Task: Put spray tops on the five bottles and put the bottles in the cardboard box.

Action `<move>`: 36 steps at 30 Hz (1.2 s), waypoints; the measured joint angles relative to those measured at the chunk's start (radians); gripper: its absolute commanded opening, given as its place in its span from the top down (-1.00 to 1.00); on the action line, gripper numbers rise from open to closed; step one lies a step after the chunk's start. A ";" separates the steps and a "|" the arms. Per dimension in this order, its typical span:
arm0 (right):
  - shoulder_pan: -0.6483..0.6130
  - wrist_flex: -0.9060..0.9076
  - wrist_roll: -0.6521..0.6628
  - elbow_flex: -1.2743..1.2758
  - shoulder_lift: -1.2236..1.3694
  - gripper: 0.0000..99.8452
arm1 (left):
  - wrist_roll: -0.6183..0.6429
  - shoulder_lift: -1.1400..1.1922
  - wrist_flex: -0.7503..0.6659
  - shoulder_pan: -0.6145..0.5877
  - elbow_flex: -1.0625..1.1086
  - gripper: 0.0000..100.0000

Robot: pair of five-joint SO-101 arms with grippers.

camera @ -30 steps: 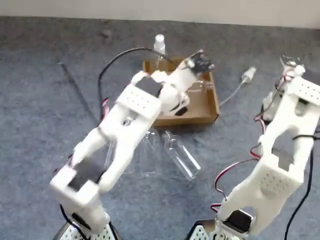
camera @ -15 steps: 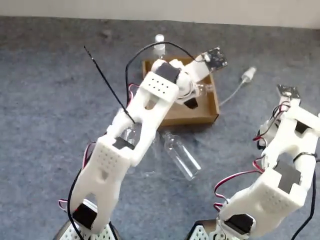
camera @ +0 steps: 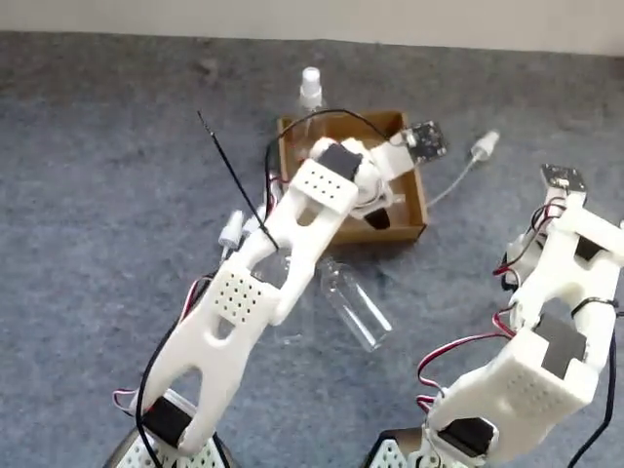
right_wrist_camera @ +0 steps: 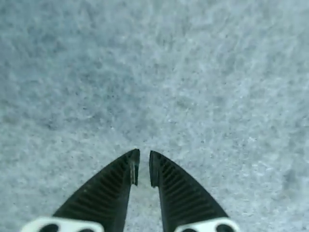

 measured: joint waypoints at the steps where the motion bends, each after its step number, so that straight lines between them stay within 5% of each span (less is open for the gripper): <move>1: 0.000 0.000 0.000 0.000 0.000 0.99 | 0.000 0.003 0.000 -0.002 0.000 0.48; 15: 0.000 0.000 0.000 0.000 0.000 0.99 | 0.003 0.003 0.023 0.003 -0.008 0.89; 31: 0.000 0.000 0.000 0.000 0.000 0.99 | 0.011 -0.043 0.365 0.002 -0.387 0.89; 36: 0.000 0.000 0.000 0.000 0.000 0.99 | 0.017 -0.127 0.425 -0.002 -0.394 0.67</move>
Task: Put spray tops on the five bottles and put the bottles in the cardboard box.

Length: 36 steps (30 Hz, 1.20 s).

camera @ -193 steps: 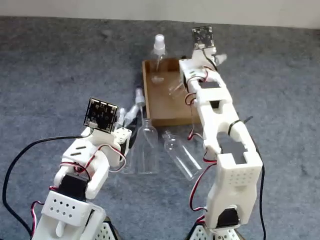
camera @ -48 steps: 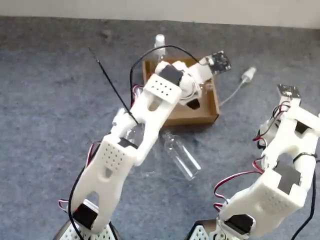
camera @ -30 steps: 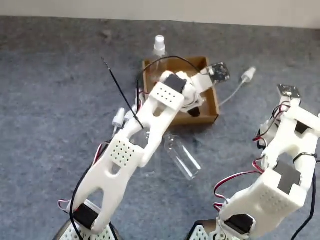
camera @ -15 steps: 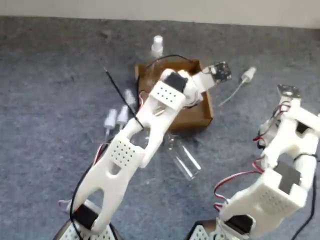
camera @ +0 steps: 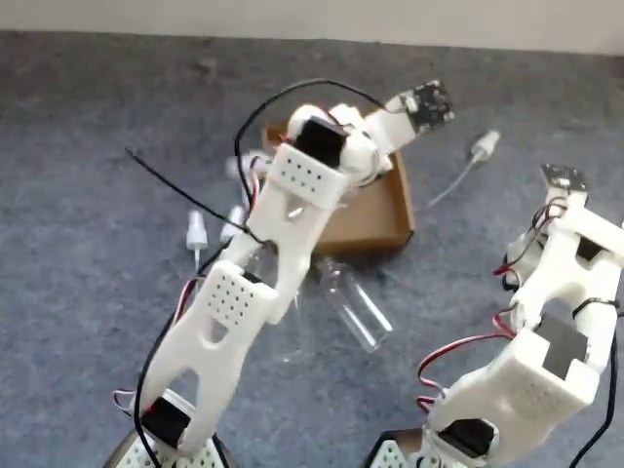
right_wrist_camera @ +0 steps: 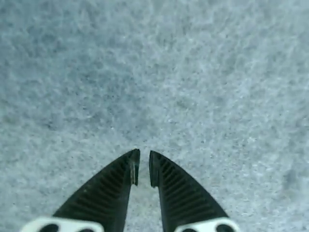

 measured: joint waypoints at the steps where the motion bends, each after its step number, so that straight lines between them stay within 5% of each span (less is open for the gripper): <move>1: 0.000 0.000 0.000 0.000 0.000 0.99 | 0.000 -0.020 0.014 0.000 0.005 0.63; 16: -0.003 0.000 0.060 0.000 0.000 0.99 | 0.003 -0.086 0.060 -0.118 0.187 0.62; 23: -0.014 0.000 0.060 0.000 0.000 0.99 | 0.129 -0.086 0.000 -0.173 0.219 0.54; 36: -0.017 0.000 0.063 0.005 0.000 0.99 | 0.058 -0.084 0.048 -0.083 0.282 0.53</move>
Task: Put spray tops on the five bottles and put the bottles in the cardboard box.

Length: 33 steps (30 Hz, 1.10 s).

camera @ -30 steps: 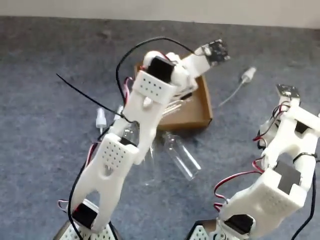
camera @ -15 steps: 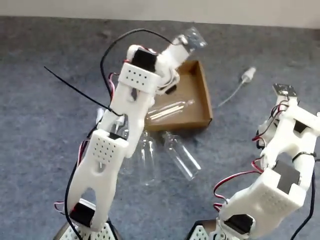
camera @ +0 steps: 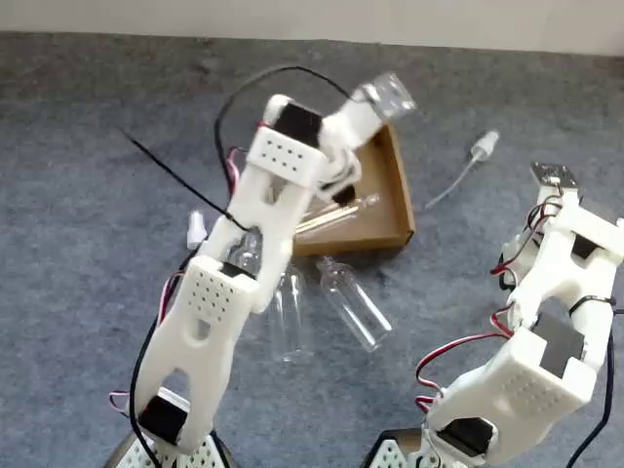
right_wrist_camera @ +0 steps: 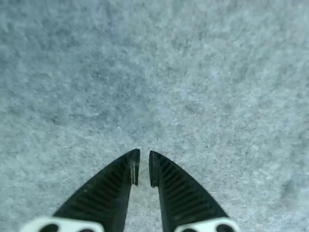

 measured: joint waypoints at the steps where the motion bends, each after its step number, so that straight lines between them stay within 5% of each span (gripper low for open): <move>1: 0.000 0.000 0.000 0.000 0.000 0.99 | -0.002 0.011 0.000 0.008 0.005 0.53; 11: 0.000 0.000 0.000 0.000 0.000 0.99 | -0.021 0.180 -0.015 0.012 0.011 0.55; 18: 0.000 0.000 0.000 0.000 0.000 0.99 | -0.025 0.235 -0.037 0.014 0.008 0.98; 33: 0.000 0.000 0.000 0.000 0.000 0.99 | 0.041 0.115 0.018 0.002 -0.242 0.99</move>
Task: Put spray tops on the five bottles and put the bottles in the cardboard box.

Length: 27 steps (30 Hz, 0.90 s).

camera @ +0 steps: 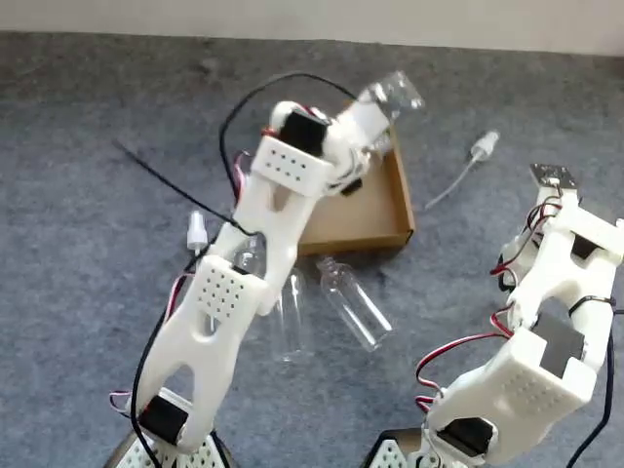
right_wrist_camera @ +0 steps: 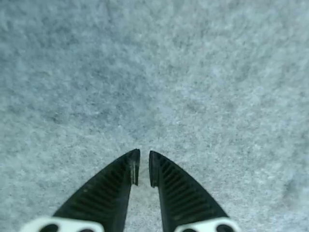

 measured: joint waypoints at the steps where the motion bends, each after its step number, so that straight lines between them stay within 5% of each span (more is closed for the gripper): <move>1: 0.000 0.000 0.000 0.000 0.000 0.99 | 0.020 -0.028 0.003 -0.015 0.000 0.99; 9: 0.000 0.000 0.000 0.000 0.000 0.99 | 0.175 -0.222 0.003 -0.273 0.063 0.99; 17: 0.000 0.000 0.000 0.000 0.000 0.99 | 0.236 -0.334 0.003 -0.600 0.618 0.99; 27: 0.000 0.000 0.000 0.000 0.000 0.99 | 0.190 -0.334 -0.005 -0.647 0.936 0.55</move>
